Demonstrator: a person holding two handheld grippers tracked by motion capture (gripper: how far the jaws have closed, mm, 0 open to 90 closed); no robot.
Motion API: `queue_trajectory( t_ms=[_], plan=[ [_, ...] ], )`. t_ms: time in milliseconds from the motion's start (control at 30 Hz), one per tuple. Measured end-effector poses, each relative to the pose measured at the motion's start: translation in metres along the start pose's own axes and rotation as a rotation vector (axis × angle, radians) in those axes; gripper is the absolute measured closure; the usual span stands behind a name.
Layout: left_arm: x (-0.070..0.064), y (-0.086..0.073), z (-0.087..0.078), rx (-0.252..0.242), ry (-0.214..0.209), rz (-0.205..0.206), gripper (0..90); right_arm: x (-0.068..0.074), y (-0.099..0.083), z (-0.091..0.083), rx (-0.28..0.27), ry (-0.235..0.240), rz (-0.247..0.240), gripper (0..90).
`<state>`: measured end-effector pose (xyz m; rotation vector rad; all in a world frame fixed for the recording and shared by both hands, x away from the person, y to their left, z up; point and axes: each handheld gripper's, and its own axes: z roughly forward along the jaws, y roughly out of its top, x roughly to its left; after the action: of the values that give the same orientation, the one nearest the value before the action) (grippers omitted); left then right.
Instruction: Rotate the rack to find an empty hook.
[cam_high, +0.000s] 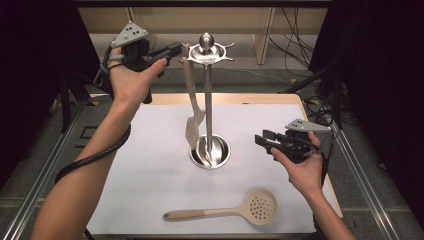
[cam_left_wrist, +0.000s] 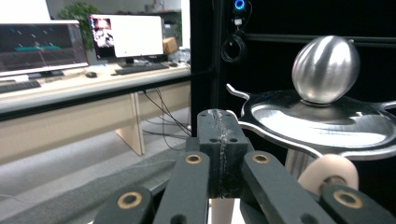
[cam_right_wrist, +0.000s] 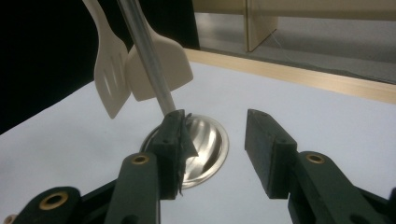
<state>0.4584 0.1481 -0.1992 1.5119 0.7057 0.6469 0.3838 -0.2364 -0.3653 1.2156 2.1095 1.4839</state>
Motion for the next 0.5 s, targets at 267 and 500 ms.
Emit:
queue_trajectory(
  t_ms=[267,500],
  plan=[
    [-0.004,-0.014,-0.029,-0.026,0.011,-0.004,71.8,-0.004,0.001,-0.002,-0.001,0.012,-0.035,58.2],
    [-0.009,-0.025,-0.044,-0.022,0.014,0.006,59.1,-0.002,0.001,-0.002,0.025,-0.003,-0.058,58.0]
  ],
)
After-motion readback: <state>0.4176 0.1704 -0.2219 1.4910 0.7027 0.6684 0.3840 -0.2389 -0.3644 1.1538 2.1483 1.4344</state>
